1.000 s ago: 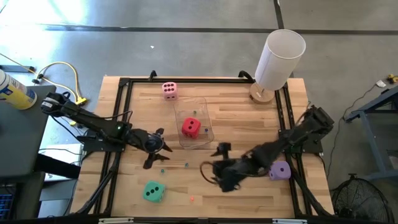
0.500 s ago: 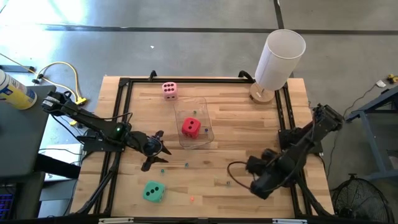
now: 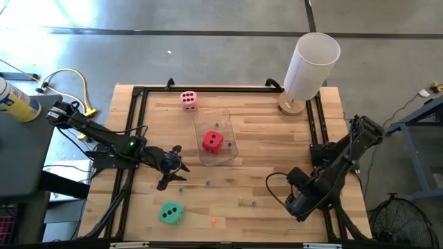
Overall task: Pick & Place Dice
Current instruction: Put the large purple die into the transparent bin
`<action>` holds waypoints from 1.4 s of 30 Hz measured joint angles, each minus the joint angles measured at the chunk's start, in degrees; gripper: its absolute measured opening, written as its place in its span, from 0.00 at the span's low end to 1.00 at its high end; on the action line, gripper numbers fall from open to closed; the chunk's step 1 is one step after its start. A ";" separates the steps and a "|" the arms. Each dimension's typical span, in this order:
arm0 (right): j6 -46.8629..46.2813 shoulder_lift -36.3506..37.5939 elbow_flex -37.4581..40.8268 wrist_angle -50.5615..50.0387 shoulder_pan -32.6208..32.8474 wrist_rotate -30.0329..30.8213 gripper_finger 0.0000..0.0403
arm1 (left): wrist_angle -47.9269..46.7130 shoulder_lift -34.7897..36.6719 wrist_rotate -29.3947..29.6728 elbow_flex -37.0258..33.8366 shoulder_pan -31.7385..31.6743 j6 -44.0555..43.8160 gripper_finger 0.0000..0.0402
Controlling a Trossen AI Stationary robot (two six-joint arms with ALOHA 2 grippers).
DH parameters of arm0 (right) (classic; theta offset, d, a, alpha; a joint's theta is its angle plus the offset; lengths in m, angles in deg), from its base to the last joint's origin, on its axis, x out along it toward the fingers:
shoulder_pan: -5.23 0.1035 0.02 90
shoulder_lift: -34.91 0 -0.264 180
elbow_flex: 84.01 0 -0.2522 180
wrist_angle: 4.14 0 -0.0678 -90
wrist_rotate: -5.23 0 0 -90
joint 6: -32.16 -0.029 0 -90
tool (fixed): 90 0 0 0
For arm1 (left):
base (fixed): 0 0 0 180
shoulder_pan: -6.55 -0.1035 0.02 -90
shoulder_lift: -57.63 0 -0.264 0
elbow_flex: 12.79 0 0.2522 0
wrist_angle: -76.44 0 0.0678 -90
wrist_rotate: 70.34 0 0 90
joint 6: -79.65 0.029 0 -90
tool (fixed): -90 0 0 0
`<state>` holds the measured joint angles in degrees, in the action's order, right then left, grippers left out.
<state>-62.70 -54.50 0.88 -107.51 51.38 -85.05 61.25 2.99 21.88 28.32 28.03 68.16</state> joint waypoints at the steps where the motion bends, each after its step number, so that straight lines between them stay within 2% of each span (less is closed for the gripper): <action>1: -0.86 0.87 1.32 0.24 0.08 -0.30 0.99 | -0.06 0.00 0.00 0.00 -0.02 0.00 0.42; 8: -10.73 9.62 12.58 8.92 2.08 -0.31 0.99 | 0.05 0.00 0.00 0.00 -0.02 -0.15 0.42; 11: -17.24 12.42 16.98 10.25 3.32 -2.51 0.99 | 0.06 0.00 0.00 0.00 -0.01 -0.15 0.42; 17: -25.84 14.08 21.81 14.79 5.68 -2.77 0.99 | 0.14 0.00 0.27 0.00 -0.02 -0.15 0.42; 37: -30.84 14.12 22.46 13.78 8.51 -1.69 0.99 | 0.00 0.00 0.46 0.00 -0.02 -0.11 0.42; 42: -30.80 15.73 26.86 15.48 8.53 -3.91 0.99 | 0.02 0.00 0.46 0.00 -0.02 -0.11 0.42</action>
<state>-93.51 -38.76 27.74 -92.03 59.91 -88.96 61.27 2.99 22.34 28.32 28.00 68.05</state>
